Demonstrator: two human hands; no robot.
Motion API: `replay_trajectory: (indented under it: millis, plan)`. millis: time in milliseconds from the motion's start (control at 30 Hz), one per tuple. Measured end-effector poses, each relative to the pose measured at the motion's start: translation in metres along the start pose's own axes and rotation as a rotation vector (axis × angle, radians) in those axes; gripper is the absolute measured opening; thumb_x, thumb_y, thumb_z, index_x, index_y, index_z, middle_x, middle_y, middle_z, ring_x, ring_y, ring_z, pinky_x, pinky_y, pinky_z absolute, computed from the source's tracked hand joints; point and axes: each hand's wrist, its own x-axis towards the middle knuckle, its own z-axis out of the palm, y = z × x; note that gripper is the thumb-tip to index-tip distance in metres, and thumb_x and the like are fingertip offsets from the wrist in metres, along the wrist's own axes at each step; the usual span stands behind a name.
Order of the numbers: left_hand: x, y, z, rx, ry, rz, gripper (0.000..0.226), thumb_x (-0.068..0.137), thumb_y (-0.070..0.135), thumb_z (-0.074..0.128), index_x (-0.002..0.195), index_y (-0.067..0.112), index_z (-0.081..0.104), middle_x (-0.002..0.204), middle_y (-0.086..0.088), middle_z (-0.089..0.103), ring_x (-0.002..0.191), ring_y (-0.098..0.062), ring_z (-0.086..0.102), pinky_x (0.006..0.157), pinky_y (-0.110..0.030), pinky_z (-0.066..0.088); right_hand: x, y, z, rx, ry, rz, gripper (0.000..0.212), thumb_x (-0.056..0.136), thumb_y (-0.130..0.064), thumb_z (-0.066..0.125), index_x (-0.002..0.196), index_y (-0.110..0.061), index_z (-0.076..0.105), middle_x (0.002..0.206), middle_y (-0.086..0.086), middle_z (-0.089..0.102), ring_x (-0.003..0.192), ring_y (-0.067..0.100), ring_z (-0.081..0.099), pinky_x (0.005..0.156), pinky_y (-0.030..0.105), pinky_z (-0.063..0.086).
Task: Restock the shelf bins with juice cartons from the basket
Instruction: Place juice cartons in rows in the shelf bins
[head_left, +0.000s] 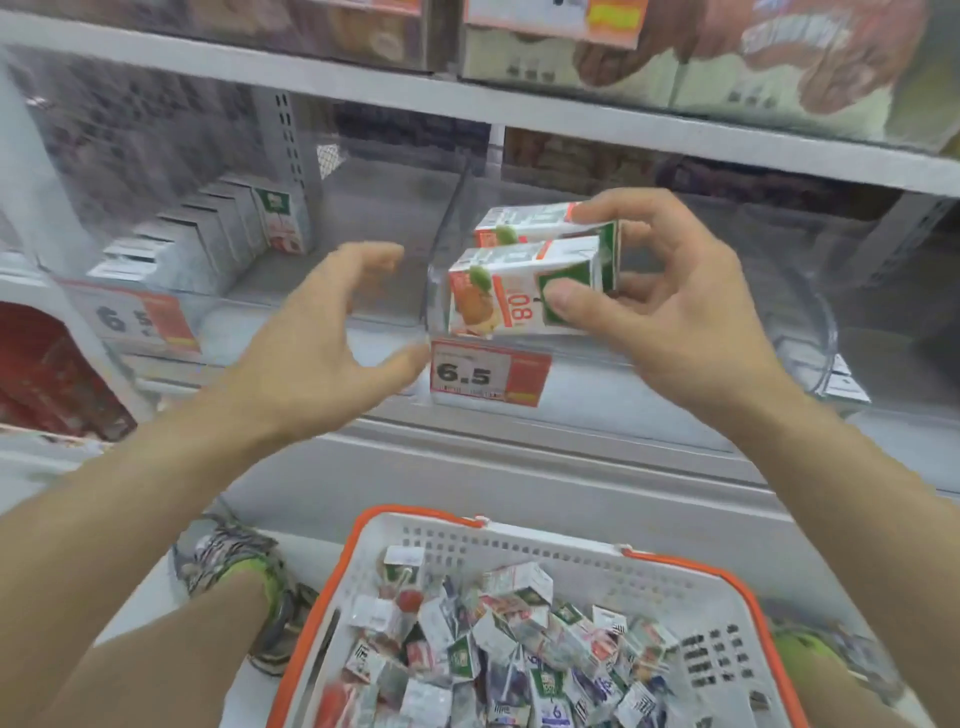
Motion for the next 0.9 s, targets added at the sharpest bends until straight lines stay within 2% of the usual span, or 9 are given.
replay_trajectory:
  millis: [100,200,300,433,500,600,700,767,900]
  plan:
    - [0.002,-0.012,0.013,0.162,-0.011,0.006,0.094,0.078,0.041,0.076,0.154,0.019,0.025,0.153,0.003,0.038,0.139,-0.008,0.036,0.110,-0.013,0.023,0.034,0.002,-0.002,-0.302,-0.038,-0.096,0.044,0.075,-0.026,0.084,0.111,-0.038,0.062,0.126,0.006,0.053,0.094,0.018,0.069,0.078,0.038,0.060]
    - [0.007,-0.015,0.021,0.209,0.003,0.014,0.094,0.081,0.040,0.075,0.154,0.021,0.019,0.150,0.004,0.045,0.136,-0.019,0.044,0.108,-0.029,0.035,0.058,0.002,0.007,-0.566,-0.200,-0.146,0.044,0.074,-0.031,0.084,0.112,-0.039,0.065,0.121,0.000,0.051,0.096,-0.001,0.057,0.081,0.022,0.048]
    - [0.011,-0.017,0.028,0.278,0.018,0.020,0.087,0.084,0.039,0.072,0.152,0.019,0.023,0.141,0.003,0.056,0.125,-0.024,0.050,0.106,-0.035,0.032,0.075,-0.001,0.018,-0.792,-0.406,-0.135,0.044,0.073,-0.036,0.083,0.112,-0.041,0.064,0.115,-0.003,0.053,0.097,-0.001,0.051,0.084,0.019,0.042]
    - [0.017,-0.019,0.038,0.317,0.040,0.073,0.074,0.083,0.041,0.069,0.144,0.022,0.031,0.128,0.007,0.062,0.119,-0.016,0.055,0.101,-0.033,0.030,0.093,0.008,0.028,-0.864,-0.544,-0.019,0.045,0.073,-0.048,0.081,0.113,-0.045,0.062,0.105,-0.022,0.053,0.080,-0.021,0.046,0.073,0.015,0.034]
    - [0.020,-0.021,0.039,0.328,0.045,0.081,0.070,0.084,0.041,0.067,0.142,0.024,0.032,0.125,0.009,0.064,0.116,-0.017,0.057,0.099,-0.035,0.032,0.099,0.017,0.033,-0.832,-0.572,0.031,0.047,0.077,-0.052,0.078,0.120,-0.045,0.061,0.114,-0.028,0.058,0.071,-0.032,0.042,0.077,0.017,0.034]
    - [0.022,-0.023,0.039,0.308,0.049,0.080,0.065,0.085,0.041,0.065,0.140,0.026,0.033,0.121,0.009,0.065,0.115,-0.015,0.058,0.098,-0.035,0.032,0.097,0.030,0.039,-0.798,-0.563,0.067,0.060,0.080,-0.055,0.074,0.135,-0.042,0.055,0.135,-0.021,0.058,0.070,-0.025,0.043,0.085,0.019,0.034]
    - [0.023,-0.024,0.039,0.307,0.056,0.075,0.063,0.086,0.041,0.065,0.139,0.024,0.035,0.122,0.009,0.065,0.117,-0.015,0.058,0.097,-0.033,0.031,0.090,0.039,0.045,-0.728,-0.498,0.112,0.064,0.085,-0.048,0.073,0.141,-0.033,0.047,0.134,-0.008,0.059,0.073,-0.011,0.057,0.081,0.022,0.045]
    - [0.024,-0.023,0.040,0.303,0.057,0.066,0.062,0.086,0.040,0.065,0.138,0.024,0.036,0.123,0.009,0.064,0.118,-0.014,0.057,0.096,-0.033,0.030,0.087,0.041,0.048,-0.598,-0.410,0.214,0.052,0.086,-0.041,0.074,0.131,-0.026,0.049,0.120,-0.004,0.063,0.069,0.005,0.071,0.077,0.030,0.057]
    - [0.025,-0.022,0.040,0.296,0.057,0.052,0.062,0.085,0.040,0.067,0.138,0.023,0.037,0.125,0.010,0.064,0.119,-0.013,0.057,0.096,-0.033,0.031,0.082,0.045,0.047,-0.688,-0.391,0.230,0.025,0.085,-0.035,0.076,0.105,-0.027,0.063,0.104,-0.001,0.070,0.081,0.015,0.071,0.085,0.040,0.058]
